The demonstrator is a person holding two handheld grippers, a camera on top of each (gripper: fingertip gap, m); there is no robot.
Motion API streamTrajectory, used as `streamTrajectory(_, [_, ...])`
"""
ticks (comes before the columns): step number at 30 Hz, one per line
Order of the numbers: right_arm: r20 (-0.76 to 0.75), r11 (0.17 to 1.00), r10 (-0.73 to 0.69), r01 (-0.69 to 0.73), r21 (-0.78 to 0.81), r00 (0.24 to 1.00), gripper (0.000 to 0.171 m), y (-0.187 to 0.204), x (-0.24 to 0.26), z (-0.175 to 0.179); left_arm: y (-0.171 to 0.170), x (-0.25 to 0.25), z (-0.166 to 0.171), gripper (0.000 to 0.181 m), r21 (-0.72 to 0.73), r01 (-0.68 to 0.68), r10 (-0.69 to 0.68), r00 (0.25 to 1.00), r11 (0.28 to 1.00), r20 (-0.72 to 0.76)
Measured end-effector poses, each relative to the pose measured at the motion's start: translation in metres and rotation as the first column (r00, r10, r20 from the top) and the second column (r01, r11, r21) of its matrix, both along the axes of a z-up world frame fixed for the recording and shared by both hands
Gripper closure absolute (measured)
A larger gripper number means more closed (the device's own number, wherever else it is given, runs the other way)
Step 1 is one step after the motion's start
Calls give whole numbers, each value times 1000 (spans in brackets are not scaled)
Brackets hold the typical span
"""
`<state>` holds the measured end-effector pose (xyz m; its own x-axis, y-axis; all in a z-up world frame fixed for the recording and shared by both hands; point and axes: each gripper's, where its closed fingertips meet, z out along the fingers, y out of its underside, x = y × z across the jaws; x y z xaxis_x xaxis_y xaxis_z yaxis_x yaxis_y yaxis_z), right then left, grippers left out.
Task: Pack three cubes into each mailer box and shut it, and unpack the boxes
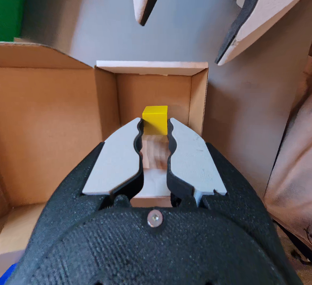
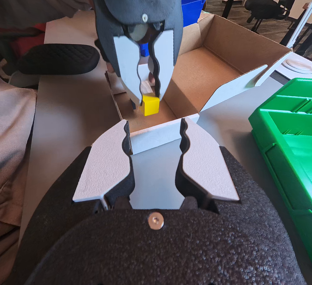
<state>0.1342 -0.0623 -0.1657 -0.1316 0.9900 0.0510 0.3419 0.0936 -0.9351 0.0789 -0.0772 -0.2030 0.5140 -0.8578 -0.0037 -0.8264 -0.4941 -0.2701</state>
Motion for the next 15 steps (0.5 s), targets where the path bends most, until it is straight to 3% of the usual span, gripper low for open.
streamTrajectory(7, [-10, 1000, -4, 4, 6, 1000, 114, 1, 2, 3, 6, 0, -20, 154, 10, 33, -32, 997, 999, -74])
streamTrajectory(11, [-8, 1000, 0, 1, 6, 1000, 114, 0, 2, 2, 6, -6, -13, 142, 45, 35, -31, 996, 998, -81])
streamTrajectory(15, [-11, 1000, 0, 0, 10, 1000, 114, 0, 2, 3, 6, -22, 18, 142, 124, 2, 4, 999, 992, -47])
